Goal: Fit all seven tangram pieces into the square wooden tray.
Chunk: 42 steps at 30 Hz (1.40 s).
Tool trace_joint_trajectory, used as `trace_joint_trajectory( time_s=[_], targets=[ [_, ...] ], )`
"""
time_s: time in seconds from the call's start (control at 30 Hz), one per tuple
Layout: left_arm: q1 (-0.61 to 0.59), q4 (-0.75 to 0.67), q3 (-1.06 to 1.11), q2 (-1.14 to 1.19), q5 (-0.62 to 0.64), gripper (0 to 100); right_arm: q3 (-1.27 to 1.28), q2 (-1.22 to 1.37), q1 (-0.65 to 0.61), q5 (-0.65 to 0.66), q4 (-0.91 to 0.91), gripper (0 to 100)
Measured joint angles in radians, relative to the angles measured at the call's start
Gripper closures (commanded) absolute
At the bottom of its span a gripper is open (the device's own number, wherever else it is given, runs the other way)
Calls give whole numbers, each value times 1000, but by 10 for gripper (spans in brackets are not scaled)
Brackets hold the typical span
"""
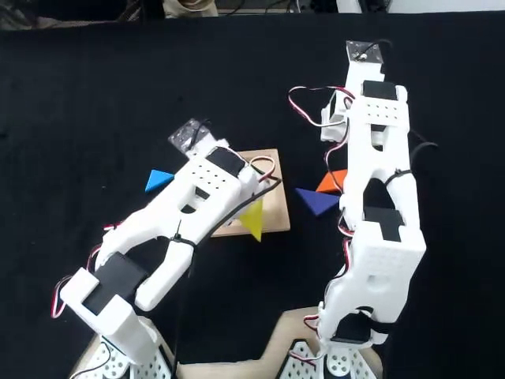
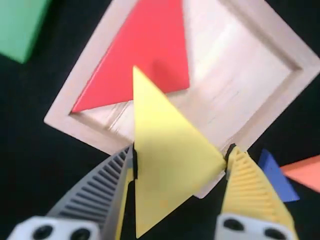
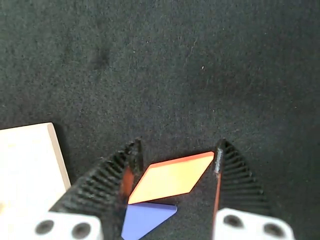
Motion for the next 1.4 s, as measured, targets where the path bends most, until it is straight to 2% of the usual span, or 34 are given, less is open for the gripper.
trace_joint_trajectory(
  time_s=[0.27, 0.6, 0.77, 1.13, 1.23, 1.4],
  targets=[
    [0, 0, -2, 0, -97, 927, 0, 0, 0, 0, 0, 766],
    [-8, 0, -2, -2, -106, 924, 0, 0, 0, 0, 0, 766],
    [-34, -15, -2, -2, -98, 781, 0, 0, 0, 0, 0, 766],
    [-49, 3, -20, -2, -103, 777, 0, 0, 0, 0, 0, 766],
    [-43, 3, -21, -2, -127, 777, 0, 0, 0, 0, 0, 766],
    [-69, 3, -21, -2, -253, 777, 0, 0, 0, 0, 0, 766]
  ],
)
